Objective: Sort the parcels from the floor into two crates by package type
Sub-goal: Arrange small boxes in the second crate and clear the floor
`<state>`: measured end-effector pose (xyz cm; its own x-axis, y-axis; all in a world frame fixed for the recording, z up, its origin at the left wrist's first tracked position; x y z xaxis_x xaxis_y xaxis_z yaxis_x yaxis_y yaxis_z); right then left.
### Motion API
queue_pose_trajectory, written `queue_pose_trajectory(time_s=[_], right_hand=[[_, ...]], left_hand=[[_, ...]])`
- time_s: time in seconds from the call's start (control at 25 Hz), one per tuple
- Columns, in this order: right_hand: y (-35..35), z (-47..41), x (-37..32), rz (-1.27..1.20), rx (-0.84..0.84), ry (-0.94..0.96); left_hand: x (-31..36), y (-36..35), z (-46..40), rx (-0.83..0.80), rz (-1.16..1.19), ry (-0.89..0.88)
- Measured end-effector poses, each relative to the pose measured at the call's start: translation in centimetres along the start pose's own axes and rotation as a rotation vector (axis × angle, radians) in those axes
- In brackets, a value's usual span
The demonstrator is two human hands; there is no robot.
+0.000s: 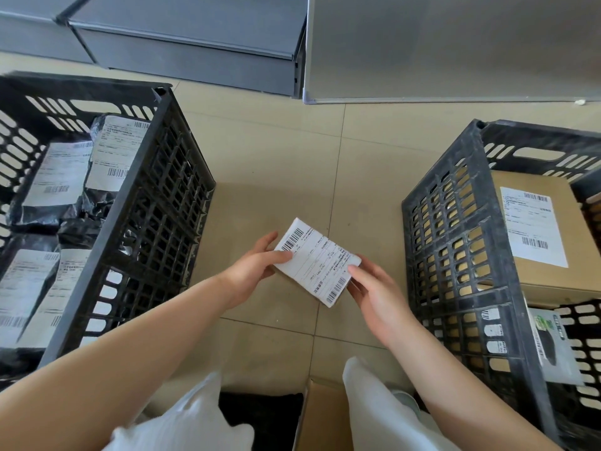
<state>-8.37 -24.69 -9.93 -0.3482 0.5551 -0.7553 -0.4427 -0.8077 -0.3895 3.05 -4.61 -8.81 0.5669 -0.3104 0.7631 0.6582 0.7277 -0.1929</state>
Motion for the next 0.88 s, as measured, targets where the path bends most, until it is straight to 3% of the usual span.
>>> queue_pose_trajectory(time_s=[0.12,0.28,0.4,0.56,0.72,0.88], right_hand=[[0.6,0.1,-1.1,-0.041,0.054,-0.013],[-0.8,1.3,-1.6,0.071,0.014,-0.219],[-2.5,2.0,-0.7,0.023,-0.057,-0.315],[-2.4,2.0,-2.7,-0.004,0.039,-0.096],[-3.0,2.8,-7.1,-0.007,0.011,0.099],[-2.4,4.8,-14.1,0.158,0.064,0.230]], left_hand=[[0.4,-0.6,0.4,-0.101,0.063,0.049],[1.2,-2.1,0.8,0.036,0.112,0.057],[1.8,-3.9,1.0,0.074,0.102,0.047],[3.4,-5.7,1.7,0.049,0.008,0.040],[5.1,-7.7,3.0,-0.157,-0.050,0.066],[7.5,-8.5,3.9,-0.321,-0.174,0.023]])
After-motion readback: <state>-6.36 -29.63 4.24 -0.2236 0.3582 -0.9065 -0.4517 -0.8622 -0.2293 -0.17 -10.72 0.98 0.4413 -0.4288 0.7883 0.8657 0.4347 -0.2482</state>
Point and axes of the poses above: each hand's wrist, its own z-axis away from the middle knuckle, its own y-axis out of the back of the hand, x = y × z, the point moved 5 cm from there along -z, towards the middle knuckle, and after that the axes turned 10 degrees about -x, right-handed, at the moved point
